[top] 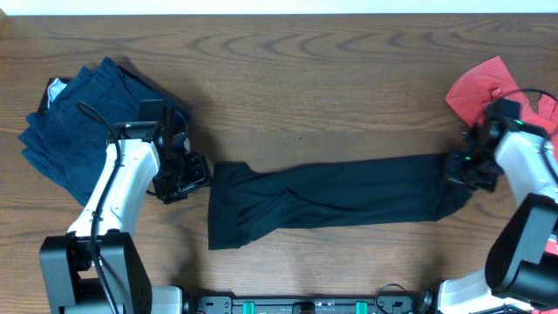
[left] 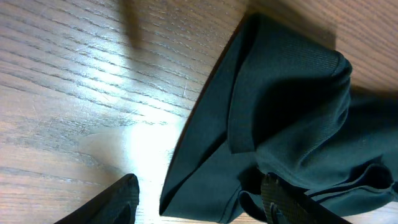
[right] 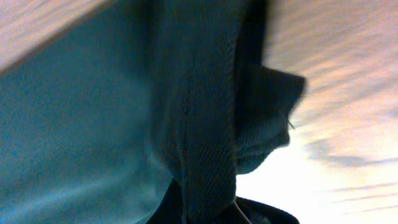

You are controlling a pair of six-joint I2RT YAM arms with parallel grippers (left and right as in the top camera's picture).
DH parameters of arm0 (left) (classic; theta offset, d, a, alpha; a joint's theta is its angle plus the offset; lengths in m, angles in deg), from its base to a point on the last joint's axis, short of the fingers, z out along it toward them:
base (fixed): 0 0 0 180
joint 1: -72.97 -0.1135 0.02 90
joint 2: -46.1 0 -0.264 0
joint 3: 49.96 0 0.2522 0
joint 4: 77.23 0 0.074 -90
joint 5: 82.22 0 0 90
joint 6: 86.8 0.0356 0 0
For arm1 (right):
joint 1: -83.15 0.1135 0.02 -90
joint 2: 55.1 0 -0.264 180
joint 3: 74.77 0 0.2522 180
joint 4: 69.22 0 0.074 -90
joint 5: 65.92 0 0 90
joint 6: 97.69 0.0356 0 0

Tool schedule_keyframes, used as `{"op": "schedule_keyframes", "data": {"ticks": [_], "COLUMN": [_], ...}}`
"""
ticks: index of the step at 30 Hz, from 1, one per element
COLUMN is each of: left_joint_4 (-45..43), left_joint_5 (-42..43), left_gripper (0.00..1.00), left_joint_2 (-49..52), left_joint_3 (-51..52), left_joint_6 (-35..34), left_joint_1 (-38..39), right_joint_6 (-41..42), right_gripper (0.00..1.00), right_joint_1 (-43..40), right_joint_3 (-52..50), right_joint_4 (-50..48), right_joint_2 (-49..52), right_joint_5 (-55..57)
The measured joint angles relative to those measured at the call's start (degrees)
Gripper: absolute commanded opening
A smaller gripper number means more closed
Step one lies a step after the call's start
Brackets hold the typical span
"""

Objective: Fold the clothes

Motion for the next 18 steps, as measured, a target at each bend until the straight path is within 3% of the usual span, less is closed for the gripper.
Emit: {"op": "schedule_keyframes", "data": {"ticks": [12,18], "left_joint_4": [0.0,0.0], "left_joint_5": [1.05,1.09], "left_gripper": [0.65,0.65], "left_joint_2": [0.0,0.0], "left_joint_3": [0.0,0.0], "left_joint_6": [-0.26,-0.26], "left_joint_1": [0.0,0.0], "right_joint_6": [0.61,3.48], "right_gripper": [0.01,0.01], "right_joint_1": [28.61,37.24], "right_joint_3": [0.22,0.22], "right_joint_4": [5.81,5.31], "right_joint_2": [-0.55,-0.55], "right_joint_5": [-0.5,-0.7]}}
